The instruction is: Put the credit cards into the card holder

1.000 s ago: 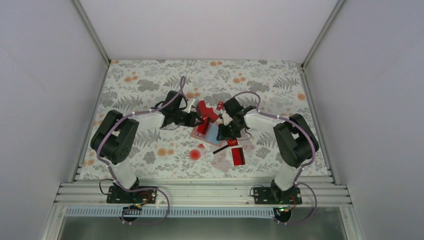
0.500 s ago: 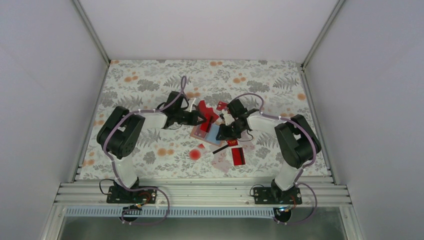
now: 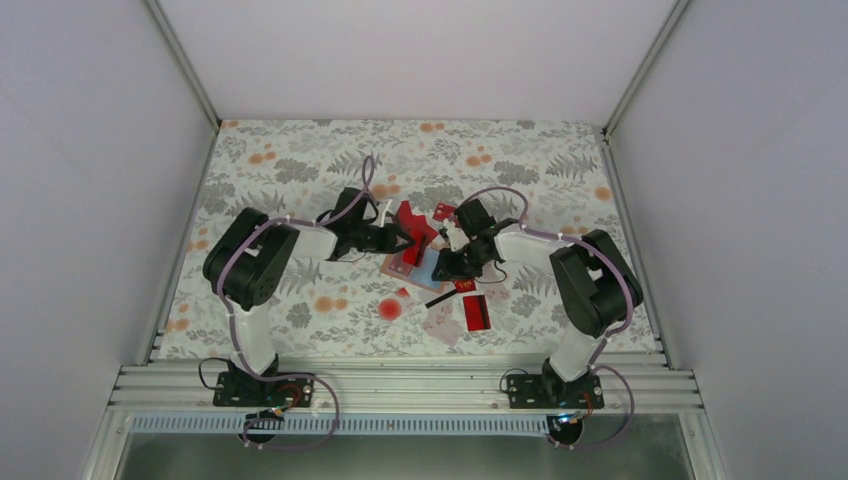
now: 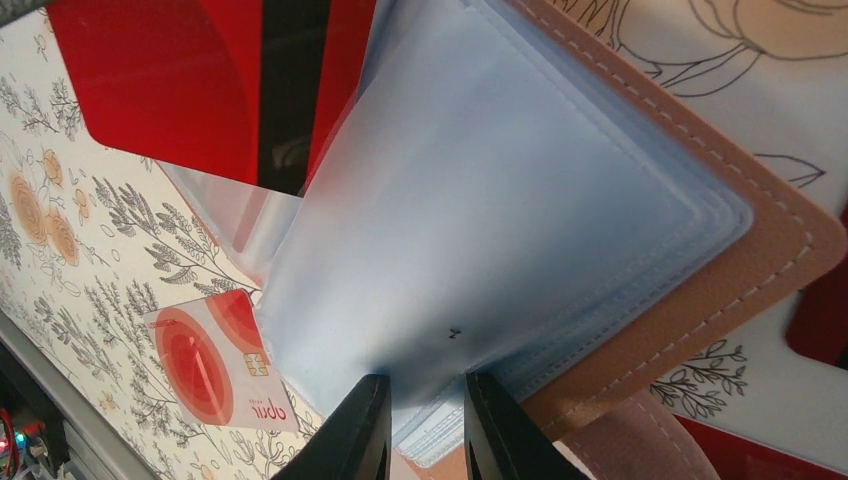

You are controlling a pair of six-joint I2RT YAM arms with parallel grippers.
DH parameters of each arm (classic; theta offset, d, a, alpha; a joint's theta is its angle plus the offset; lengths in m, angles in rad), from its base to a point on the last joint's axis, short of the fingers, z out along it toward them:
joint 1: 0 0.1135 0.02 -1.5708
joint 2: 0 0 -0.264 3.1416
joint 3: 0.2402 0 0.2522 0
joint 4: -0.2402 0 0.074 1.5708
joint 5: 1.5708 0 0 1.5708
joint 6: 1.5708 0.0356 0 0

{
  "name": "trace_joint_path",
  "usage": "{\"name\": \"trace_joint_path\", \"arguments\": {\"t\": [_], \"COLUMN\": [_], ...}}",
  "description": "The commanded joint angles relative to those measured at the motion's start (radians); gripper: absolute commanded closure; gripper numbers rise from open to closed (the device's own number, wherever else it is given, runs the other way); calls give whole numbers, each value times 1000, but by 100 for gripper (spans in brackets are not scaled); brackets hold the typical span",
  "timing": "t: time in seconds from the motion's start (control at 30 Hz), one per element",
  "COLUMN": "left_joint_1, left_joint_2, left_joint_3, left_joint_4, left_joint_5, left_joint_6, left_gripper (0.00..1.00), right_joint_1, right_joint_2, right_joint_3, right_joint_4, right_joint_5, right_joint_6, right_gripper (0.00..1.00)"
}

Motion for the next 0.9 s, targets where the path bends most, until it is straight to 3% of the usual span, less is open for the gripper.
{"name": "trace_joint_path", "arguments": {"t": [0.0, 0.53, 0.87], "left_joint_1": [-10, -8, -8], "left_joint_2": [28, 71, 83], "left_joint_3": [-30, -55, 6], "left_joint_4": [64, 34, -129], "left_joint_5": [39, 157, 108], "left_joint_6": [-18, -59, -47], "left_gripper": [98, 98, 98], "right_joint_1": [-1, -2, -1], "right_joint_2": [93, 109, 131], "right_joint_3": [-70, -51, -22], "right_joint_4": [-51, -85, -115], "right_joint_5": [145, 196, 222], "right_joint_6": [-13, -52, -66], "right_gripper": [80, 78, 72]}}
